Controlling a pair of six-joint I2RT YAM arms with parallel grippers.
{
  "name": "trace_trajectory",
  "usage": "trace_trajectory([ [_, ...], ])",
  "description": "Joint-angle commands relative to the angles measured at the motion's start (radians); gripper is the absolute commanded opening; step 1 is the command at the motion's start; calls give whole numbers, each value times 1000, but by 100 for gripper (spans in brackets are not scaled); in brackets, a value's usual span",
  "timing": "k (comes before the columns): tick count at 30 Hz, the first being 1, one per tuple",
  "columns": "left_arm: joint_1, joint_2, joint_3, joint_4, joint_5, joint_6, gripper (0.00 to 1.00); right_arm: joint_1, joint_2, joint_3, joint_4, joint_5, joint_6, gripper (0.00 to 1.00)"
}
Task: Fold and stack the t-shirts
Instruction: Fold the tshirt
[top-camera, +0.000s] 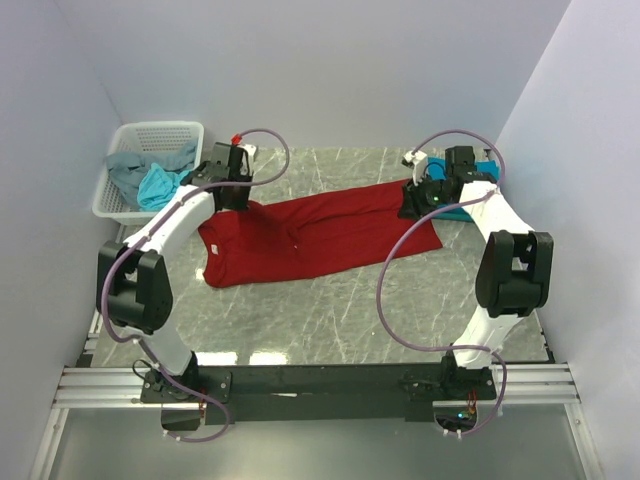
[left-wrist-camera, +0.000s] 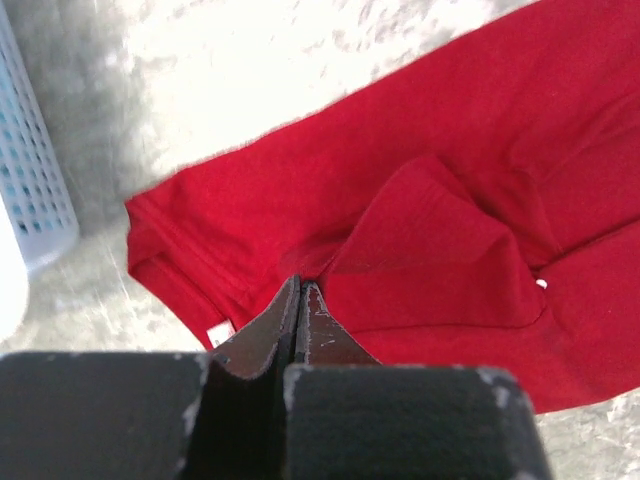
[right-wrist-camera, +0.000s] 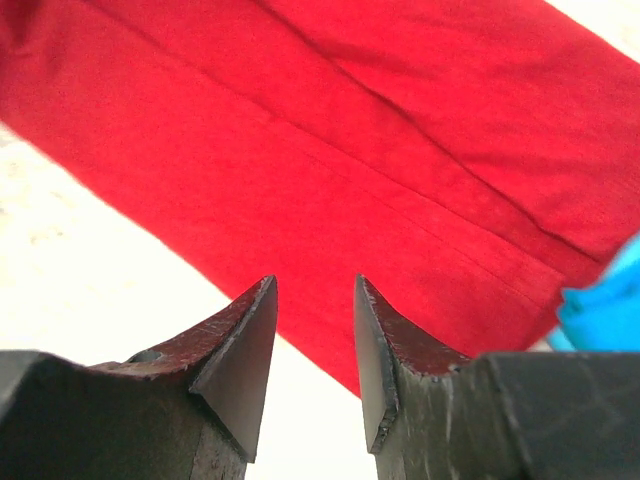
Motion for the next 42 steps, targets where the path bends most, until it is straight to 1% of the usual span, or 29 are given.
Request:
trace_trajectory([
  [1, 6, -69, -51, 1, 12, -69, 0, 12, -35, 14, -46, -105, -56, 44],
  [2, 9, -100, -63, 0, 15, -98, 0, 43, -36, 11, -47, -115, -59, 44],
  [7, 34, -168, -160, -33, 52, -196, 0, 83, -33, 11, -55, -131, -73, 45],
  [10, 37, -174, -184, -62, 55, -219, 0, 95, -27, 17, -64, -125, -77, 45],
  [13, 40, -223, -236, -50, 92, -248, 0, 117, -19, 18, -73, -125, -83, 45],
  [16, 42, -313, -289, -33, 156, -300, 1, 143, -12, 23, -75, -125, -80, 45],
  [19, 42, -394, -310, -51, 215, -384, 1, 166, -10, 26, -73, -122, -77, 45],
  [20, 42, -433, -319, -65, 237, -435, 1, 172, -8, 26, -75, -123, -76, 45],
  [21, 40, -451, -348, -71, 276, -447, 1, 180, -10, 27, -75, -122, -74, 45],
  [22, 42, -470, -362, -85, 284, -486, 0, 186, -10, 29, -76, -122, -76, 45],
  [25, 42, -540, -411, -151, 275, -538, 1, 190, -13, 27, -76, -126, -74, 45],
  [26, 40, -575, -428, -154, 284, -546, 1, 192, -16, 27, -78, -128, -76, 45],
  [29, 40, -609, -487, -184, 324, -560, 1, 195, -18, 31, -82, -128, -77, 45],
  [31, 42, -608, -528, -214, 337, -567, 1, 193, -21, 32, -84, -131, -80, 45],
  [33, 42, -599, -582, -211, 402, -564, 1, 193, -25, 31, -84, -131, -80, 45],
  [34, 42, -583, -592, -226, 425, -554, 2, 193, -28, 31, -85, -131, -80, 45],
  [35, 42, -579, -600, -241, 420, -550, 15, 193, -28, 32, -87, -135, -80, 45],
  [37, 42, -608, -591, -289, 378, -544, 25, 193, -33, 32, -87, -137, -80, 45],
  [38, 42, -664, -580, -312, 358, -552, 40, 193, -36, 32, -87, -134, -82, 45],
  [39, 42, -692, -554, -319, 327, -553, 49, 193, -38, 31, -86, -132, -80, 45],
  [40, 42, -715, -539, -324, 310, -550, 58, 193, -36, 31, -82, -132, -80, 45],
  [42, 42, -764, -508, -294, 299, -535, 69, 193, -30, 34, -87, -134, -80, 45],
])
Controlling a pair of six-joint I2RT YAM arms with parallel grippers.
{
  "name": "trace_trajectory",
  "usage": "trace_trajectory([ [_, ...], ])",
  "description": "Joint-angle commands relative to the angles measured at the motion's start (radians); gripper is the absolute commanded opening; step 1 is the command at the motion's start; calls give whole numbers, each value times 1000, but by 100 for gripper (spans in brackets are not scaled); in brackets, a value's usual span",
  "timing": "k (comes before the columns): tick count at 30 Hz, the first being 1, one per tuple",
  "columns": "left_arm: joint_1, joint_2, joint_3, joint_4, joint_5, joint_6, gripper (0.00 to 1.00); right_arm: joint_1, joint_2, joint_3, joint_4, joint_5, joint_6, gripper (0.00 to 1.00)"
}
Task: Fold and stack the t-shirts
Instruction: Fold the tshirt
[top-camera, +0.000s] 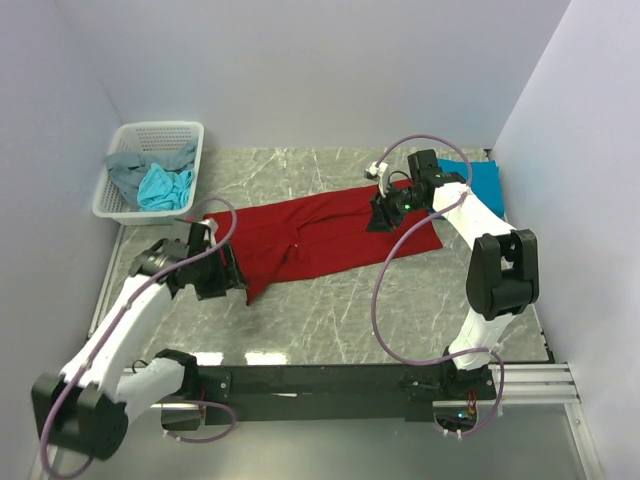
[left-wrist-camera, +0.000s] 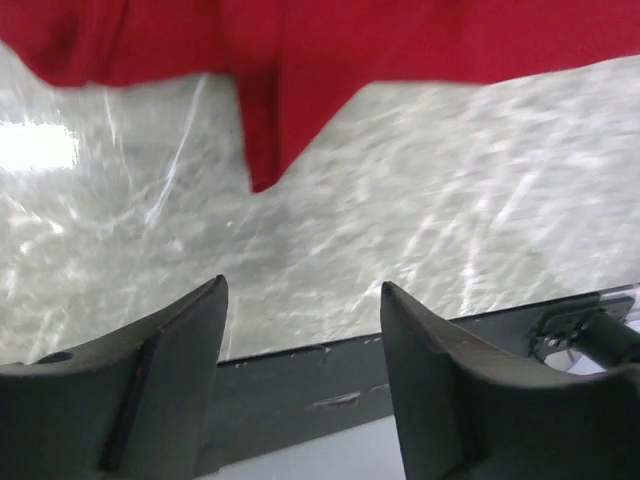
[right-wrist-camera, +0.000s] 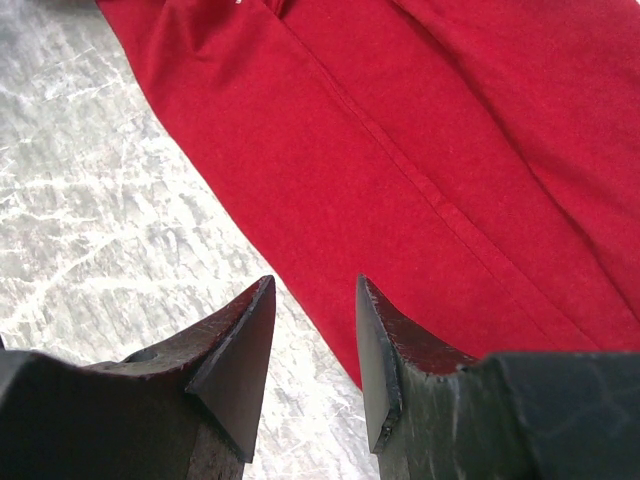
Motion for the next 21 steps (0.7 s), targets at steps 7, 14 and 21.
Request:
trace_trajectory([
  [7, 2, 210, 193, 193, -18, 92, 63, 0, -30, 31, -14, -26, -7, 45],
  [14, 2, 602, 387, 254, -53, 138, 51, -11, -25, 28, -17, -32, -13, 45],
  [21, 2, 738, 439, 241, -95, 150, 48, -23, -16, 26, -25, -34, -27, 46],
])
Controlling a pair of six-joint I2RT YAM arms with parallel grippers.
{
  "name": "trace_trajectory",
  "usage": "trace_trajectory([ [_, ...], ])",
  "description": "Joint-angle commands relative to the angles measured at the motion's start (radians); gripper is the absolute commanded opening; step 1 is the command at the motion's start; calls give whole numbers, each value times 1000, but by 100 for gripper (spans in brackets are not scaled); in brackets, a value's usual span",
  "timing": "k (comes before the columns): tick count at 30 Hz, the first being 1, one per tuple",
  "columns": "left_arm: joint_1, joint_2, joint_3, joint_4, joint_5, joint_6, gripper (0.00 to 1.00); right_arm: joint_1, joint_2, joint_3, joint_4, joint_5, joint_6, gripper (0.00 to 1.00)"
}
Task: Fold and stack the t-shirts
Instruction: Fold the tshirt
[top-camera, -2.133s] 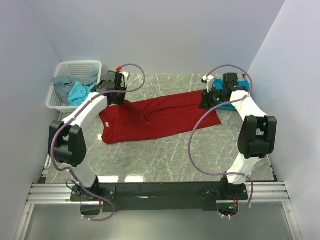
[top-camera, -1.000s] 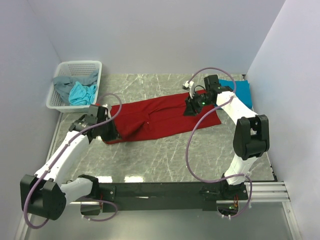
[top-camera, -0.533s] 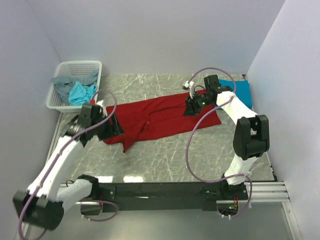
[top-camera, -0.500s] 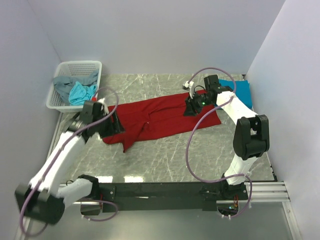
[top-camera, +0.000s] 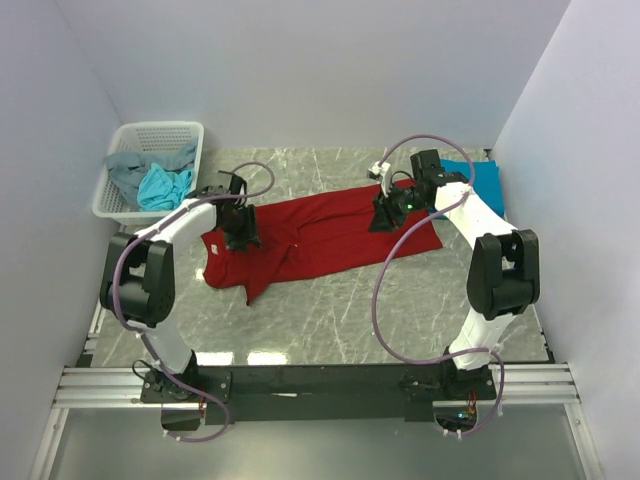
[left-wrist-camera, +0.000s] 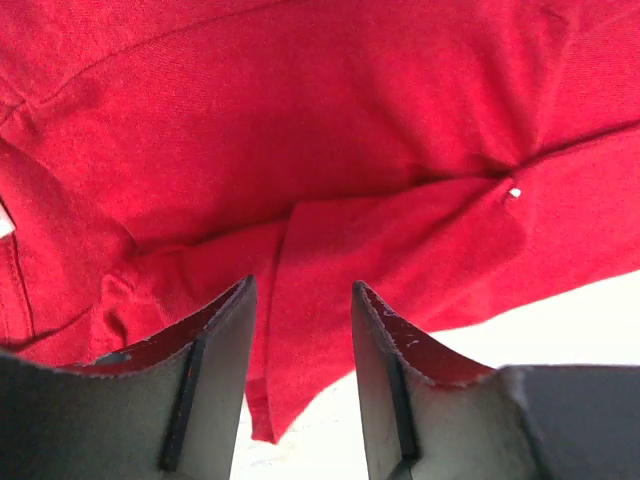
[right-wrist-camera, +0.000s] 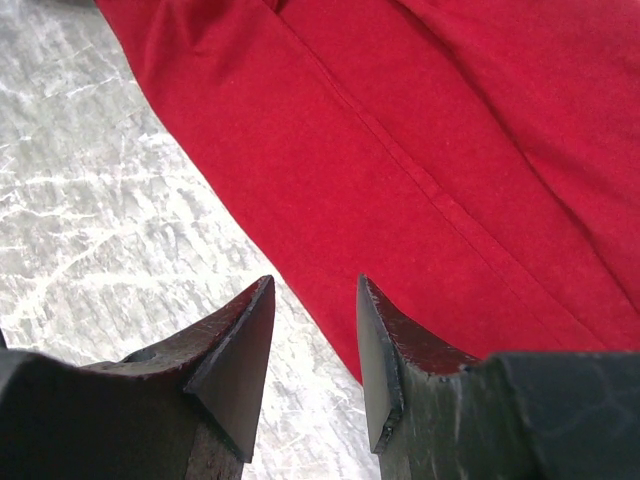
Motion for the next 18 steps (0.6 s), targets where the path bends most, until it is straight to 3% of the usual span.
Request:
trace_trajectory([
  [1, 2, 29, 46, 14, -21, 33, 48, -8, -15, 26, -14, -28, -20, 46],
  [13, 2, 117, 78, 11, 38, 50, 45, -13, -8, 26, -11, -24, -20, 46],
  [18, 2, 115, 68, 14, 59, 48, 36, -17, -4, 26, -15, -22, -24, 46],
])
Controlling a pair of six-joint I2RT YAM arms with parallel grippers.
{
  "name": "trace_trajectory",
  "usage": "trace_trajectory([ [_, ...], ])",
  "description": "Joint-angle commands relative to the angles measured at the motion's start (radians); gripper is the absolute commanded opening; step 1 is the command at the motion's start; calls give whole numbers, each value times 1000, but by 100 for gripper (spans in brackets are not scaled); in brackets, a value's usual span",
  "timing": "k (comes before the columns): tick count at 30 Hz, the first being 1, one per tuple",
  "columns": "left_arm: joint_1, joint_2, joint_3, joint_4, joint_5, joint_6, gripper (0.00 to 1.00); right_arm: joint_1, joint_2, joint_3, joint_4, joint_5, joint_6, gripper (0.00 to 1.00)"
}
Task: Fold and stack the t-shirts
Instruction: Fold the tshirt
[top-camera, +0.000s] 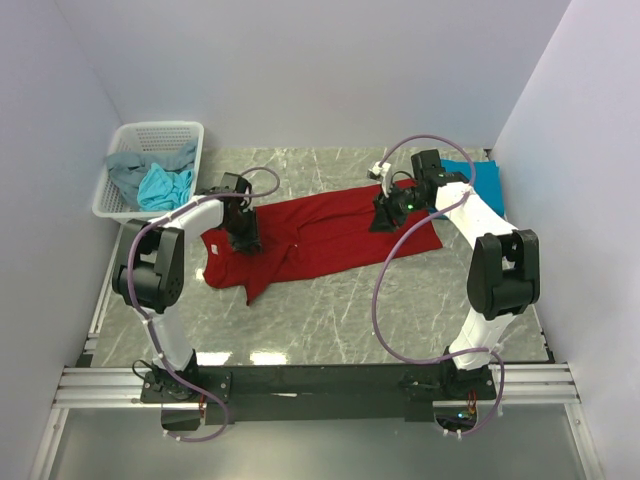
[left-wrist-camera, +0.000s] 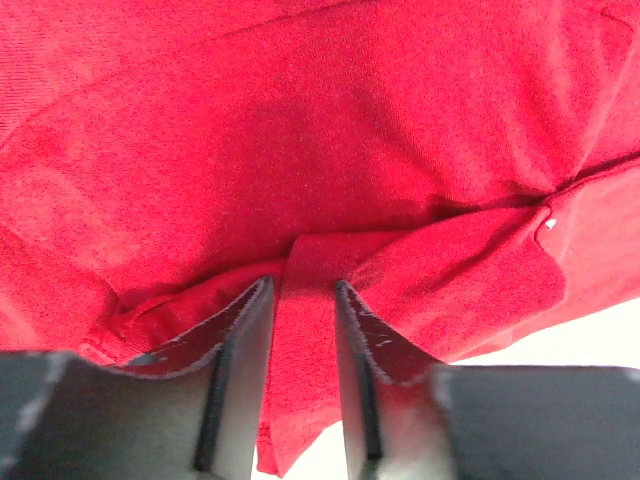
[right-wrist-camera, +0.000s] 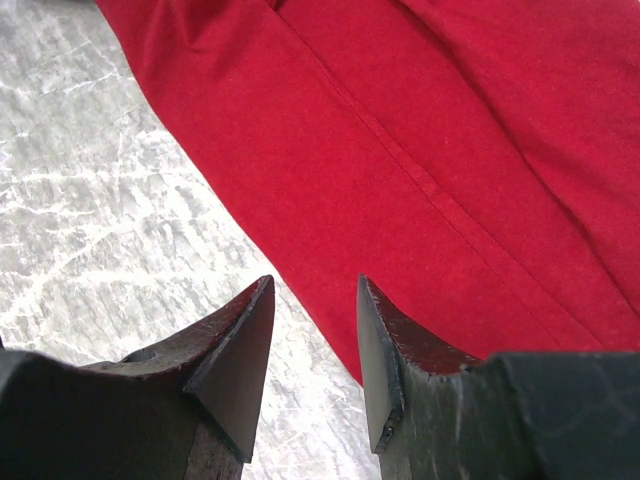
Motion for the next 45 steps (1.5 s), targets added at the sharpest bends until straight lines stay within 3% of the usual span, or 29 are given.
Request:
trace_trajectory([
  [1, 2, -6, 23, 11, 41, 19, 34, -15, -4, 26, -11, -22, -13, 46],
  [11, 2, -29, 63, -6, 62, 18, 2, -21, -7, 29, -17, -28, -17, 46],
  [22, 2, -95, 109, -35, 16, 27, 1, -30, -10, 29, -22, -37, -22, 46],
  [26, 2, -55, 117, -89, 13, 45, 27, -30, -13, 29, -22, -41, -21, 46],
  [28, 2, -37, 103, -84, 14, 50, 30, -33, -13, 30, -25, -41, -22, 46],
  [35, 2, 15, 74, -71, 45, 56, 37, -41, -13, 29, -25, -47, -21, 46],
  [45, 2, 72, 59, -57, 57, 62, 37, -44, -13, 30, -25, -48, -24, 46],
])
